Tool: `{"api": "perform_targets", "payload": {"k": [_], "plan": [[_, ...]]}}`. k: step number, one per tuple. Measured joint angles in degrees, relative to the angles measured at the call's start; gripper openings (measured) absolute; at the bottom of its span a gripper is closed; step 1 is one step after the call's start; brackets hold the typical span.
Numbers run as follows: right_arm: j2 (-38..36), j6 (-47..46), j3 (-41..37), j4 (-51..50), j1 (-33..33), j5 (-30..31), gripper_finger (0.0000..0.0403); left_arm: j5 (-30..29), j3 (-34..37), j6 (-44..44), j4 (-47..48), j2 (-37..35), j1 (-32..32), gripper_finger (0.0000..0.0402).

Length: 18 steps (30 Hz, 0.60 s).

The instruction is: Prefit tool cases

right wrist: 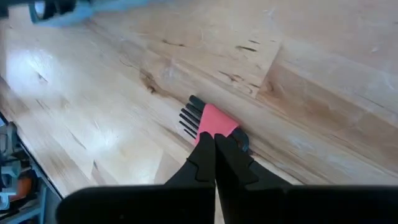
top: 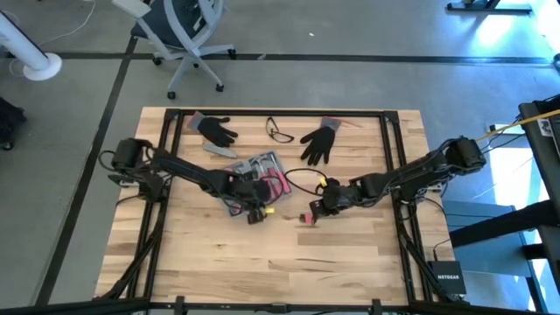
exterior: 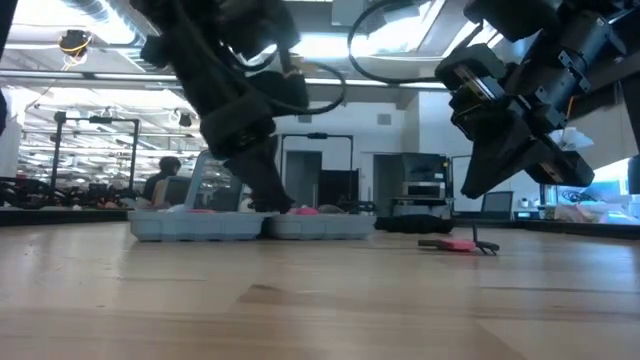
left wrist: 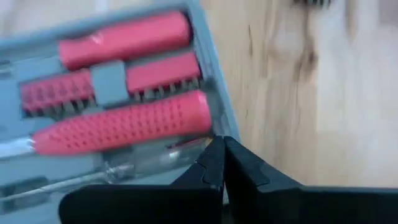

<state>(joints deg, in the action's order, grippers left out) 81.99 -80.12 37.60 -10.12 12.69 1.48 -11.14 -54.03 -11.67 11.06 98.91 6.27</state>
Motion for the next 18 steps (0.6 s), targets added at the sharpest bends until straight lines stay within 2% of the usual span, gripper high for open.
{"api": "perform_targets", "payload": {"k": [6, 11, 18], "plan": [[4.3, 4.0, -0.3, 3.8, -1.0, -3.8, 0.0000, -0.7, -1.9, -2.9, -10.8, 1.5, -0.9, 0.0000], [7.8, 5.2, -0.3, 7.4, -1.1, -5.2, 0.0000, -1.0, -7.1, -4.4, -11.6, 6.0, 0.2, 0.0000], [8.3, 5.6, -0.3, 7.2, -1.1, -6.2, 0.0000, 0.1, -13.4, -4.6, -11.8, 13.5, 2.3, 0.0000]]}}
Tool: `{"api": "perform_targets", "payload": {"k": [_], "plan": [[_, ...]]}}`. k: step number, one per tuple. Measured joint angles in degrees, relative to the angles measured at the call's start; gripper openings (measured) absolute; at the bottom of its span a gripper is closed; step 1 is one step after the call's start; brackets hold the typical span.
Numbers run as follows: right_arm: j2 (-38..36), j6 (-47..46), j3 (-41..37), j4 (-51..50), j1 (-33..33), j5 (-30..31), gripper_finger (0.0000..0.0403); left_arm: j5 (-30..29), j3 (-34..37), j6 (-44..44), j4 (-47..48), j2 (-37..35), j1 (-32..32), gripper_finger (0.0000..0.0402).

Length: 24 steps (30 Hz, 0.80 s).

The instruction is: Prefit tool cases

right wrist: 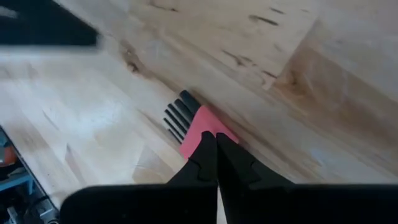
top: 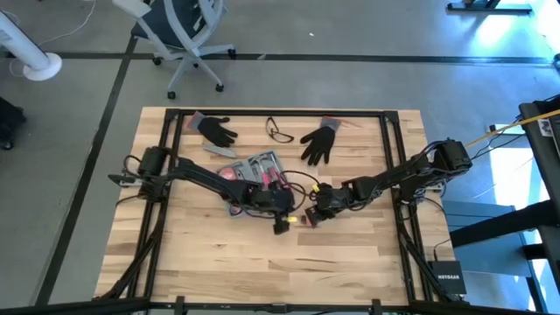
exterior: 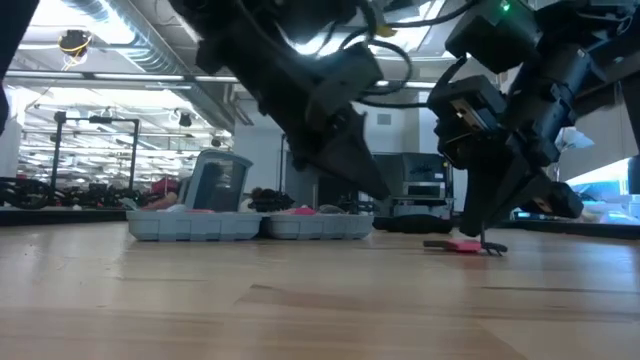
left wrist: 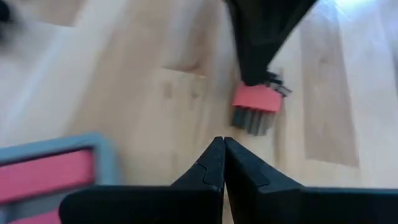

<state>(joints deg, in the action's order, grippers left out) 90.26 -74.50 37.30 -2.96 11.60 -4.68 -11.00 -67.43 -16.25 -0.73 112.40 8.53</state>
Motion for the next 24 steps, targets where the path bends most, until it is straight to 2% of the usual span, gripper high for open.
{"api": "perform_targets", "payload": {"k": [5, 9, 14, 24], "plan": [[0.0, 0.2, 0.0, 0.1, 0.0, -0.4, 0.0000, 4.4, -5.0, 0.6, -0.6, 4.9, 0.1, 0.0000], [-1.1, 1.4, 0.0, -0.2, 0.0, -0.1, 0.0000, 4.6, -8.2, 2.2, -2.0, 7.0, 0.1, 0.0000], [-3.8, 2.9, 0.0, -5.6, 0.0, 0.4, 0.0000, 5.2, -8.8, 1.9, -1.6, 8.6, -0.4, 0.0000], [-5.3, 2.4, 0.0, -6.0, 1.8, -0.5, 0.0000, 7.1, -8.8, 1.6, -6.1, 10.5, -0.7, 0.0000]]}}
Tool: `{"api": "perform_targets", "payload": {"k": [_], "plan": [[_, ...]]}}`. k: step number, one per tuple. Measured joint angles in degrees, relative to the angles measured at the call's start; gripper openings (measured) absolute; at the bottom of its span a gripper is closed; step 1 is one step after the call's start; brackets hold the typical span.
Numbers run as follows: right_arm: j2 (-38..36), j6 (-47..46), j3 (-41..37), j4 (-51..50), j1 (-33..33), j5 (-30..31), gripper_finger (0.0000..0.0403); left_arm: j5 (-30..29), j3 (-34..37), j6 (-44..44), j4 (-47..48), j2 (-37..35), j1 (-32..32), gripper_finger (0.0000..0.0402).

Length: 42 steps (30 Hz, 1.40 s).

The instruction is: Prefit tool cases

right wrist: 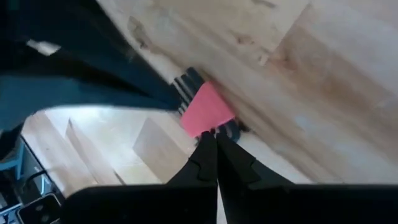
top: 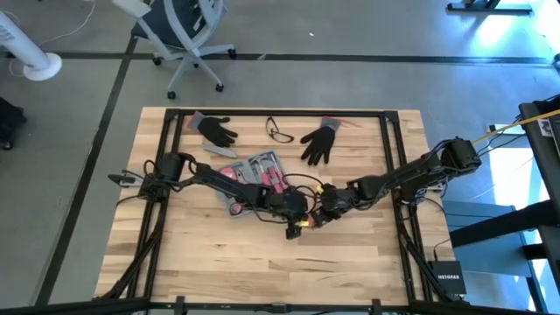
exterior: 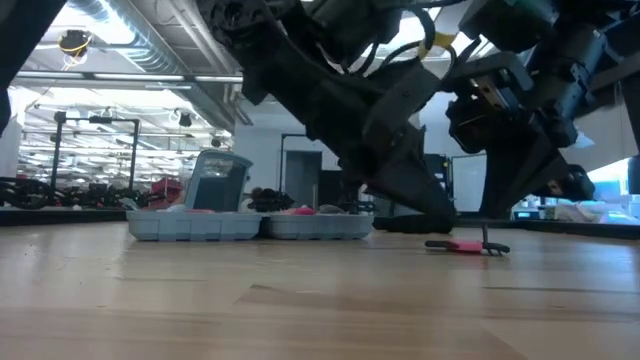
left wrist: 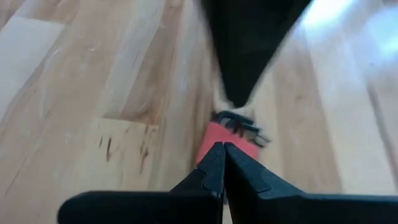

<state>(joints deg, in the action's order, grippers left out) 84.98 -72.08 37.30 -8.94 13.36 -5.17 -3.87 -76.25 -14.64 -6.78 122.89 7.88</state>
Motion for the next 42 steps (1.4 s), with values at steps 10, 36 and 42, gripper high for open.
{"api": "perform_targets", "payload": {"k": [10, 36, 42], "plan": [[0.5, -2.7, 0.0, 0.5, 1.2, 1.7, 0.0000, 1.1, -0.1, -1.4, -2.4, 3.1, 0.0, 0.0000], [4.1, -1.4, 3.6, 4.0, 1.3, -0.4, 0.0000, -1.5, 0.0, -3.1, -1.2, 3.2, 0.3, 0.0000], [4.4, -1.2, 3.7, 2.2, 1.3, 0.1, 0.0000, -2.9, 0.0, -3.2, -1.2, 3.3, 0.8, 0.0000]]}}
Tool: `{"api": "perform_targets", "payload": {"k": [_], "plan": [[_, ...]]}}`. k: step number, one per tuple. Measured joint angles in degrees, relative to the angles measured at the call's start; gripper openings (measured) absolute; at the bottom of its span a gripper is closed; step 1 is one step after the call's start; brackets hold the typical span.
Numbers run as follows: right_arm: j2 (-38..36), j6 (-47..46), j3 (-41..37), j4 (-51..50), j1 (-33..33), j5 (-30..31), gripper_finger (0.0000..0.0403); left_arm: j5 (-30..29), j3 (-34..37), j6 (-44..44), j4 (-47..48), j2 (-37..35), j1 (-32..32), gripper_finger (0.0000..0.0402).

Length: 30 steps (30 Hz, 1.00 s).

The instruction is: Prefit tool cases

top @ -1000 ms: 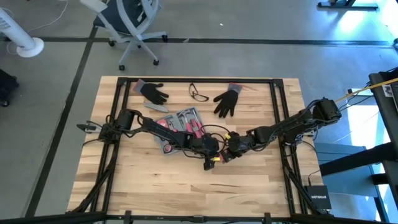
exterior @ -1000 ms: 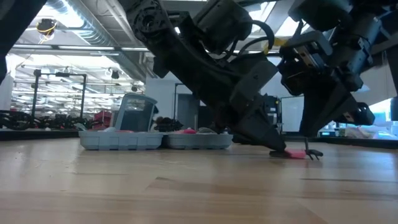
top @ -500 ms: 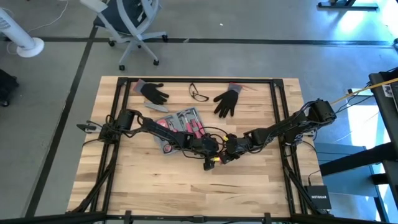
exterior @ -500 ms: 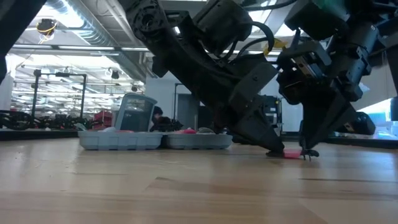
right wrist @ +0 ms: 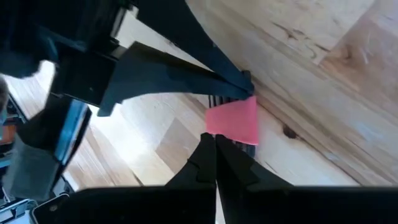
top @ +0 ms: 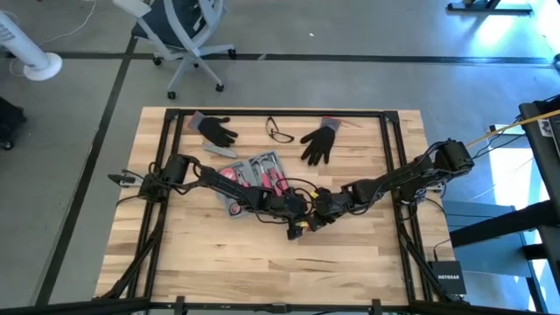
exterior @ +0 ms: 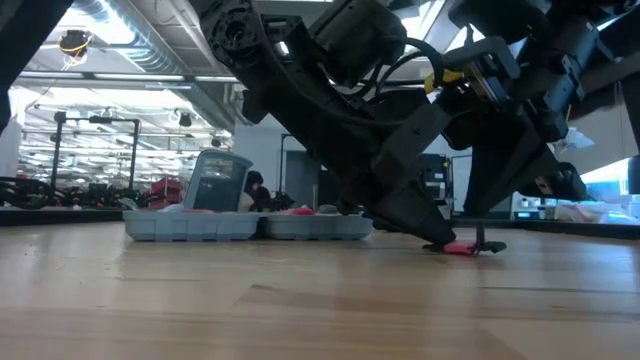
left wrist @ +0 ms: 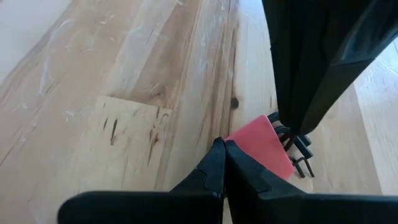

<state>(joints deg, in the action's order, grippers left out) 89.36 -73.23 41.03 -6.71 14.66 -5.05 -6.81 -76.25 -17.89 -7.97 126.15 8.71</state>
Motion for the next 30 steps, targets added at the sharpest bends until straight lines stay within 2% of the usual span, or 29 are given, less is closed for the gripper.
{"api": "perform_targets", "payload": {"k": [14, 17, 20, 22, 24, 30], "plan": [[0.7, 0.6, 0.6, 0.4, 1.8, -0.7, 0.0000, -0.1, 0.0, -0.1, 0.7, 0.0, 0.2, 0.0000], [-0.1, 7.4, 4.3, -3.4, 2.0, -0.3, 0.0003, -0.2, 0.0, -1.4, 1.8, 0.0, 0.3, 0.0000], [-1.0, 17.1, 10.7, -15.9, 2.5, 4.2, 0.0013, -0.3, -0.1, -1.8, 2.1, 0.0, 0.6, 0.0000], [-0.6, 23.6, 14.0, -23.8, 2.7, 8.6, 0.0029, -0.4, -0.1, -1.8, 2.1, 0.0, 0.8, 0.0000], [-0.2, 28.3, 15.4, -26.2, 3.6, 11.4, 0.0054, -0.4, 0.0, -1.2, 2.1, 0.0, 1.0, 0.0000], [1.1, 30.1, 15.4, -26.0, 7.6, 10.7, 0.0159, -0.1, 0.0, 1.2, 2.3, 0.0, 0.6, 0.0000]]}}
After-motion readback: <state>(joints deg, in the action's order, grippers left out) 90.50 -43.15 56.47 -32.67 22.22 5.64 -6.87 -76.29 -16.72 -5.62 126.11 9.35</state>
